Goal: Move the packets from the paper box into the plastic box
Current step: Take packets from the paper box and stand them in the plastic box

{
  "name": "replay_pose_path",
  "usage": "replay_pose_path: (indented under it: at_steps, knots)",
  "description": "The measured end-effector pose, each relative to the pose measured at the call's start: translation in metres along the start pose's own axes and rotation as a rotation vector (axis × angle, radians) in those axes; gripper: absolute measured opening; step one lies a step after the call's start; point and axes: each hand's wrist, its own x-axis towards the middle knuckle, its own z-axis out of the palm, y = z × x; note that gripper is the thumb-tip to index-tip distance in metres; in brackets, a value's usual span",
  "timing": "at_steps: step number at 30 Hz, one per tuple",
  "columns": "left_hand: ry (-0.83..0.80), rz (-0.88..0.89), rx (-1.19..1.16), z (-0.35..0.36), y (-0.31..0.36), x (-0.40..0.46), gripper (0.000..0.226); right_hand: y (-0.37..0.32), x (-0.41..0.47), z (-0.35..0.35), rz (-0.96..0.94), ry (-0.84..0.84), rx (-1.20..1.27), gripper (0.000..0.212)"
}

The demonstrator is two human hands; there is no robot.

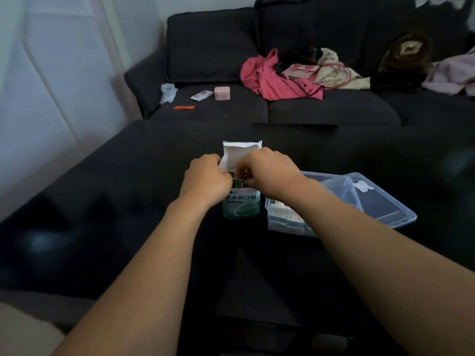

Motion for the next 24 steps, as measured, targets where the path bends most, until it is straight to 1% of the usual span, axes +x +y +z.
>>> replay_pose_path:
  at_steps: [5, 13, 16, 19, 21, 24]
  knots:
    - [0.023, -0.023, 0.004, 0.002, -0.001, 0.001, 0.018, 0.000, 0.002, 0.004, 0.013, 0.018, 0.012, 0.020]
    - [0.054, -0.029, 0.040, 0.003, -0.001, 0.000, 0.011, 0.000, 0.001, 0.004, 0.029, 0.022, -0.017, 0.016]
    - [0.068, -0.033, 0.051, 0.002, -0.001, 0.000, 0.012, -0.001, 0.003, -0.001, 0.036, 0.086, -0.017, 0.013]
    - [0.087, -0.036, 0.031, 0.000, -0.002, 0.000, 0.014, 0.000, 0.005, -0.010, 0.027, 0.161, 0.042, 0.010]
    - [0.105, -0.047, 0.036, -0.002, -0.003, 0.000, 0.012, 0.001, 0.005, -0.015, 0.023, 0.199, 0.090, 0.011]
    - [0.137, -0.069, 0.046, -0.004, -0.006, 0.001, 0.017, 0.001, 0.004, -0.022, 0.014, 0.228, 0.148, 0.013]
